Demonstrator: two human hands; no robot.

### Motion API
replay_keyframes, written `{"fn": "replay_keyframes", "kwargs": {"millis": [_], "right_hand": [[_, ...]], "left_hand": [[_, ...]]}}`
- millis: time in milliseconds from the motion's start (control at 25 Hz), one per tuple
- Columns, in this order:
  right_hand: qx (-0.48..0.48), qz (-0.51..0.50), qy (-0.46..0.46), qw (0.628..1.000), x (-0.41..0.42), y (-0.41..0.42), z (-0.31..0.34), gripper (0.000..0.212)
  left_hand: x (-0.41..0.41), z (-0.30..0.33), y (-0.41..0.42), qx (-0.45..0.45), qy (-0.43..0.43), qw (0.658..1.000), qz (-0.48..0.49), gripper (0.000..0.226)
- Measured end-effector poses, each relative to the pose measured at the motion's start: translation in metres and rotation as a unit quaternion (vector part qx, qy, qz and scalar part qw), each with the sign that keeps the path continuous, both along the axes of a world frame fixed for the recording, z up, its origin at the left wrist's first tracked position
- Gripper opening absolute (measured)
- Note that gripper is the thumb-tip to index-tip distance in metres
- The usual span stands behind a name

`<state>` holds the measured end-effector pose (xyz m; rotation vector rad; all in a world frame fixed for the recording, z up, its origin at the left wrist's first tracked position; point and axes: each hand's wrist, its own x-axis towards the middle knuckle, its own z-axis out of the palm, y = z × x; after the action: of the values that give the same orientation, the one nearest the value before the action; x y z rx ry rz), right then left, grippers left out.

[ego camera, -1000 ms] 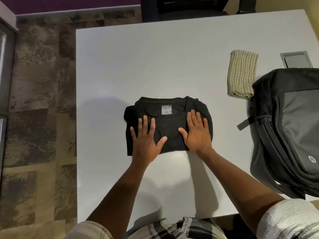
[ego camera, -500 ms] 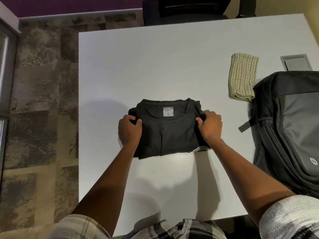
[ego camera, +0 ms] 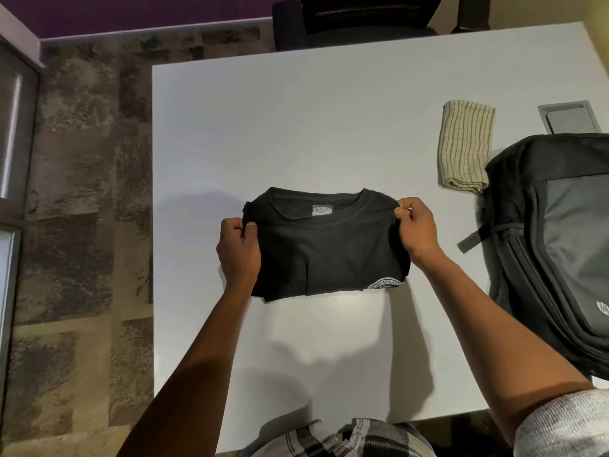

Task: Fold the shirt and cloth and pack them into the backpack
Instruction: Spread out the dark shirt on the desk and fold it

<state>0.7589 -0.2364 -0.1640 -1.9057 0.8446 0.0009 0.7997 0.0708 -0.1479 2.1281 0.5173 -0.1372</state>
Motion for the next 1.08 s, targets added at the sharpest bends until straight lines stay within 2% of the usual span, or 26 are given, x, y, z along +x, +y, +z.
{"fn": "replay_keyframes", "kwargs": {"millis": [80, 160, 240, 280, 360, 480, 560, 600, 640, 720, 760, 840, 920, 960, 1040, 1080], "right_hand": [[0.025, -0.005, -0.005, 1.000, 0.000, -0.001, 0.002, 0.013], [0.049, 0.026, 0.008, 0.998, -0.002, 0.003, 0.006, 0.009], [0.004, 0.114, 0.059, 0.992, -0.002, 0.008, 0.005, 0.024], [-0.028, 0.148, 0.083, 0.985, 0.000, 0.009, 0.002, 0.025], [-0.027, 0.146, 0.088, 0.985, 0.004, 0.008, 0.000, 0.018], [0.138, 0.058, 0.046, 0.988, 0.006, 0.001, -0.001, 0.007], [0.224, 0.035, 0.042, 0.973, 0.004, 0.000, -0.003, 0.012], [0.200, 0.041, 0.062, 0.977, 0.004, 0.001, -0.005, 0.011], [0.128, 0.054, 0.086, 0.987, 0.006, 0.002, -0.006, 0.007], [-0.043, 0.048, 0.110, 0.992, 0.007, 0.005, -0.005, 0.010], [-0.100, 0.029, 0.089, 0.991, 0.007, 0.010, -0.001, 0.021], [-0.161, 0.019, -0.010, 0.987, 0.005, 0.028, 0.011, 0.037], [-0.181, 0.117, -0.098, 0.972, -0.004, 0.056, 0.009, 0.041], [-0.200, 0.196, -0.099, 0.955, -0.012, 0.072, 0.002, 0.044], [-0.265, 0.326, -0.034, 0.907, -0.028, 0.090, -0.021, 0.059], [-0.300, 0.355, -0.009, 0.885, -0.034, 0.089, -0.034, 0.062]], "left_hand": [[0.003, 0.001, 0.000, -0.045, 0.006, 0.999, -0.011, 0.014], [0.008, -0.005, 0.001, -0.098, 0.055, 0.994, -0.009, 0.020], [0.016, -0.017, 0.005, -0.146, 0.121, 0.982, 0.007, 0.021], [0.019, -0.023, 0.009, -0.165, 0.151, 0.975, 0.013, 0.022], [0.026, -0.025, 0.012, -0.211, 0.194, 0.958, 0.018, 0.031], [0.028, -0.024, 0.015, -0.318, 0.224, 0.920, 0.043, 0.041], [0.028, -0.029, 0.017, -0.350, 0.236, 0.905, 0.050, 0.043], [0.028, -0.034, 0.018, -0.331, 0.243, 0.911, 0.048, 0.043], [0.029, -0.037, 0.016, -0.283, 0.239, 0.929, 0.029, 0.042], [0.032, -0.038, 0.009, -0.132, 0.183, 0.974, -0.005, 0.033], [0.032, -0.035, 0.004, -0.057, 0.131, 0.990, -0.002, 0.029], [0.022, -0.021, -0.010, 0.028, 0.000, 1.000, 0.010, 0.032], [-0.001, -0.019, -0.029, 0.088, -0.118, 0.986, -0.073, 0.045], [-0.016, -0.023, -0.038, 0.131, -0.141, 0.970, -0.151, 0.052], [-0.042, -0.047, -0.045, 0.245, -0.119, 0.910, -0.313, 0.063], [-0.049, -0.060, -0.042, 0.295, -0.101, 0.875, -0.370, 0.068]]}}
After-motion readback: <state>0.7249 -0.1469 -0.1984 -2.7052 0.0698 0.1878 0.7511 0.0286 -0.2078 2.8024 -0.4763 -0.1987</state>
